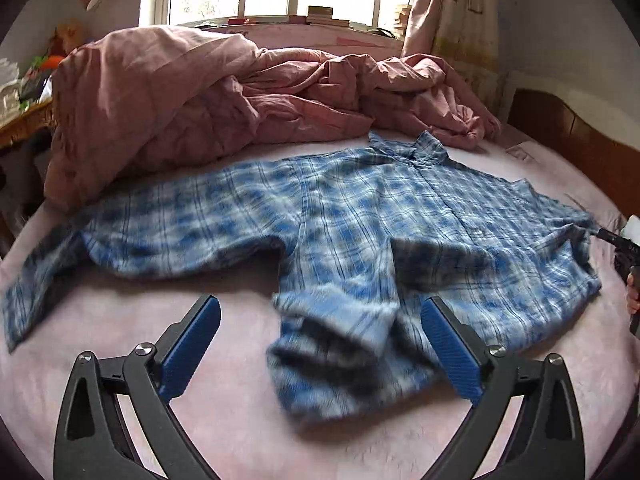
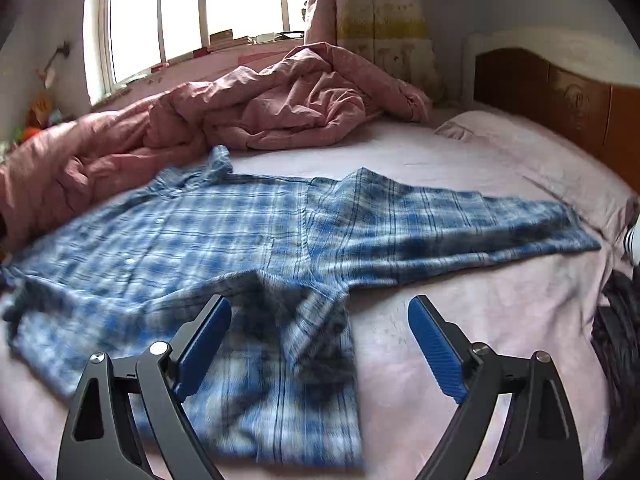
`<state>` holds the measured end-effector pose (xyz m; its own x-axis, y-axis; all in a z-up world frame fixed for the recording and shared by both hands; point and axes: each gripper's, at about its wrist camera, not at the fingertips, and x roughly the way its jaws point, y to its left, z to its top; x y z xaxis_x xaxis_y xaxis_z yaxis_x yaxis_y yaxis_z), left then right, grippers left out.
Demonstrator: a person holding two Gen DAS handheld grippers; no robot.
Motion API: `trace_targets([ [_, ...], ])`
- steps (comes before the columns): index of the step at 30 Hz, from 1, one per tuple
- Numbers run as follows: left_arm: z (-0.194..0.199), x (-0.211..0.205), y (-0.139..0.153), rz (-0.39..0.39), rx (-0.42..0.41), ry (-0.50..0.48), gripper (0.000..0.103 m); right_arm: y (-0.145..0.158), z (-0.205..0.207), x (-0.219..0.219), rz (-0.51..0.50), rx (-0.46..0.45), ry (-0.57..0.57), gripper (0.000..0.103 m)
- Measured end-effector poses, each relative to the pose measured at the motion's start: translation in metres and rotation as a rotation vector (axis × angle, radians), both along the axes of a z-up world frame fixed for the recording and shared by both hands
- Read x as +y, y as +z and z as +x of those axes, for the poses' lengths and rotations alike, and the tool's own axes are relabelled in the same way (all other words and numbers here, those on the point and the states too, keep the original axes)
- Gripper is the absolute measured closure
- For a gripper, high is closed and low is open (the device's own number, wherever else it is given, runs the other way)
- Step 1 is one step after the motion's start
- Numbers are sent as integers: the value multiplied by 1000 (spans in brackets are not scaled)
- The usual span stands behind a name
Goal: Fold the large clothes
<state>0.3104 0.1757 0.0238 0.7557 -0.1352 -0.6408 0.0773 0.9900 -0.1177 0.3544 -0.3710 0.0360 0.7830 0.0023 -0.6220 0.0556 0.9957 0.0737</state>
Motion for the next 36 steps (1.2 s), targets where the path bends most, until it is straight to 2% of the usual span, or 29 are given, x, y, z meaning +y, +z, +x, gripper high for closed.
trace_targets([
  [5, -18, 6, -13, -43, 47, -41, 2, -13, -17, -17, 78, 80, -20, 11],
  [6, -17, 3, -16, -45, 63, -58, 2, -21, -17, -16, 80, 126, -3, 11],
  [7, -16, -1, -19, -36, 77, -70, 2, -33, -13, -13, 65, 213, 28, 11],
  [9, -14, -12, -27, 17, 103, -64, 2, -51, -7, -5, 24, 309, 61, 11],
  [12, 3, -19, -40, 115, 119, 39, 2, -60, -4, 1, -24, 325, 78, 11],
  [15, 22, -13, -39, 157, 83, 97, 3, -60, 0, 3, -72, 288, 63, 11],
  [17, 28, -6, -35, 178, 43, 135, 3, -59, 4, 6, -161, 240, 50, 11],
  [19, 33, 7, -33, 189, 24, 221, 4, -59, 9, 3, -290, 195, -30, 12],
  [20, 36, 15, -32, 179, 20, 263, 4, -58, 10, -1, -314, 189, -67, 12],
  [22, 35, 29, -32, 154, 24, 309, 4, -54, 10, -20, -261, 182, -137, 13],
  [25, 27, 40, -31, 138, 37, 287, 8, -42, 2, -40, -165, 136, -154, 17],
  [29, 0, 30, -26, 83, 41, 150, 8, -25, -10, -39, -54, 46, -56, 18],
  [32, -9, 16, -28, 43, 99, 88, 8, -20, -14, -31, 40, 27, 57, 18],
  [34, -8, 3, -32, 105, 109, 70, 8, -26, -5, -21, 56, 52, 115, 18],
  [35, -7, -2, -36, 150, 121, 71, 8, -32, 1, -17, 45, 72, 114, 18],
  [36, -7, -5, -39, 162, 136, 71, 8, -42, 9, -14, 28, 115, 101, 19],
])
